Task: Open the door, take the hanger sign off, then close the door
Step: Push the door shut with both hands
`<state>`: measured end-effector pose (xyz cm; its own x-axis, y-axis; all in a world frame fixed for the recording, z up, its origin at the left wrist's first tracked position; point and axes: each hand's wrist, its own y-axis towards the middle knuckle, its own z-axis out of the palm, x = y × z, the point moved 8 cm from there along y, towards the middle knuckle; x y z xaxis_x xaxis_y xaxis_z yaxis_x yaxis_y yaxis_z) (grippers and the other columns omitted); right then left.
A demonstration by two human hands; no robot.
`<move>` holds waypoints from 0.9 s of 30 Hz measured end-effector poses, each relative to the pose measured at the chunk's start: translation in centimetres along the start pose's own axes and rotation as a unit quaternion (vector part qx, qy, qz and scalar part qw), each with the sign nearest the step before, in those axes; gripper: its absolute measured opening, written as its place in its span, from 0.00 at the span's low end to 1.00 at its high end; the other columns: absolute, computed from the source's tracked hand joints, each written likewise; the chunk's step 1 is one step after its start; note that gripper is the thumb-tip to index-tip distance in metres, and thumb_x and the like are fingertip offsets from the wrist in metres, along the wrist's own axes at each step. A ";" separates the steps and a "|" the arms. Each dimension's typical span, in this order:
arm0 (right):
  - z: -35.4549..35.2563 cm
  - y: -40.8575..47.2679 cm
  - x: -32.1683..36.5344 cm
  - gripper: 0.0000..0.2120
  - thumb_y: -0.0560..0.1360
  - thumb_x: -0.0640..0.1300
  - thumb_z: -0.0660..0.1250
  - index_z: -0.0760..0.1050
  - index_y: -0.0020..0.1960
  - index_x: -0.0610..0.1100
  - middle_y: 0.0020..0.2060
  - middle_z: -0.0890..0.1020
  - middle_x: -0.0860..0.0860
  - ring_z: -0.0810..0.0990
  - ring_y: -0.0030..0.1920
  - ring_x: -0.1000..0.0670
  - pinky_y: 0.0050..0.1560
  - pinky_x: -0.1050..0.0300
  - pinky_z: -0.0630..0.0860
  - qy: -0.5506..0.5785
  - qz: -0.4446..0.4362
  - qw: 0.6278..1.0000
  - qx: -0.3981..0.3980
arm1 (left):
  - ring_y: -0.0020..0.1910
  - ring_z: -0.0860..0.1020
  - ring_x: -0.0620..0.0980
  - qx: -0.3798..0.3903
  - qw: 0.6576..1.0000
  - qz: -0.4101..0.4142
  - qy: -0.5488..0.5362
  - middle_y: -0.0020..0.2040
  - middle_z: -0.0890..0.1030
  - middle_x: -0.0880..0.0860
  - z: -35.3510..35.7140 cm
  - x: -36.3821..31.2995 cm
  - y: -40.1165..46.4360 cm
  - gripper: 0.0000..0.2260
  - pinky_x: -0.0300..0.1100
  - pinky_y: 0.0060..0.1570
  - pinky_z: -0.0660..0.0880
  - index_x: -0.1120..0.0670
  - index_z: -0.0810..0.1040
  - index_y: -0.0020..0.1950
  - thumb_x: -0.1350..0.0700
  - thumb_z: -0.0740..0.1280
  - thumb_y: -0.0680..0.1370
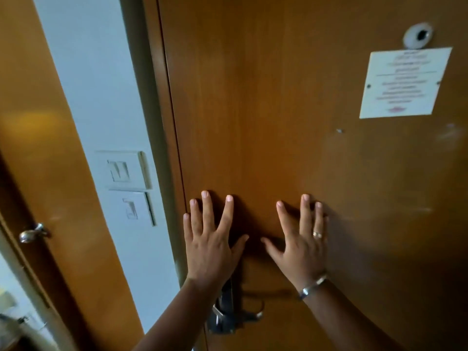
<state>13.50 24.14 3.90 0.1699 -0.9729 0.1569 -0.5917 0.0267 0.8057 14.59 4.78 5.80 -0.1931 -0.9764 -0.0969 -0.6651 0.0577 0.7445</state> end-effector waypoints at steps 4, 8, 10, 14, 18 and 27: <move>1.2 0.4 -0.6 0.40 0.71 0.71 0.61 0.54 0.78 0.59 0.80 0.49 0.45 0.53 0.78 0.34 0.70 0.33 0.61 -0.029 -0.013 0.999 -0.043 | 0.79 0.43 0.62 -0.052 0.998 0.030 -0.011 0.81 0.45 0.57 2.0 1.0 1.2 0.37 0.63 0.74 0.47 0.46 0.54 0.81 0.32 0.58 0.76; 2.7 1.4 -0.7 0.41 0.71 0.72 0.60 0.52 0.78 0.60 0.80 0.47 0.46 0.52 0.78 0.35 0.70 0.33 0.62 -0.057 -0.006 0.997 -0.043 | 0.79 0.43 0.63 -0.061 0.997 0.047 -0.028 0.81 0.48 0.59 3.9 1.6 2.7 0.36 0.63 0.75 0.46 0.48 0.57 0.80 0.33 0.59 0.76; 3.5 2.2 -0.9 0.41 0.71 0.72 0.61 0.52 0.79 0.59 0.80 0.50 0.45 0.52 0.78 0.35 0.69 0.32 0.64 -0.072 0.006 0.997 -0.039 | 0.79 0.43 0.63 -0.056 0.996 0.052 -0.037 0.81 0.48 0.60 5.1 1.8 3.8 0.36 0.62 0.75 0.44 0.48 0.56 0.81 0.33 0.60 0.76; 5.1 3.7 -1.0 0.40 0.72 0.71 0.61 0.55 0.78 0.57 0.78 0.56 0.41 0.55 0.76 0.33 0.68 0.30 0.65 -0.103 0.022 0.994 -0.023 | 0.79 0.42 0.63 -0.044 0.995 0.068 -0.053 0.81 0.43 0.57 7.6 2.3 5.9 0.37 0.61 0.75 0.43 0.48 0.54 0.81 0.34 0.59 0.77; 6.5 5.8 -0.9 0.42 0.68 0.66 0.72 0.62 0.76 0.53 0.77 0.60 0.37 0.57 0.75 0.30 0.68 0.28 0.62 -0.108 0.040 0.993 -0.015 | 0.79 0.38 0.62 -0.001 0.996 0.066 -0.067 0.81 0.41 0.58 10.4 2.8 8.4 0.39 0.61 0.74 0.43 0.46 0.48 0.81 0.35 0.63 0.78; 10.5 8.8 -2.4 0.53 0.61 0.57 0.82 0.57 0.78 0.53 0.78 0.56 0.37 0.54 0.76 0.29 0.68 0.28 0.62 -0.127 0.052 0.989 0.051 | 0.77 0.29 0.55 0.106 0.989 0.031 -0.100 0.77 0.26 0.51 16.2 3.1 12.3 0.41 0.58 0.75 0.38 0.38 0.31 0.77 0.33 0.58 0.78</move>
<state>-0.42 24.26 4.61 -0.0921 -0.9927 0.0779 -0.6746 0.1197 0.7284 -5.88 5.83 3.95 -0.3633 -0.9099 -0.2003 -0.7797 0.1792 0.6000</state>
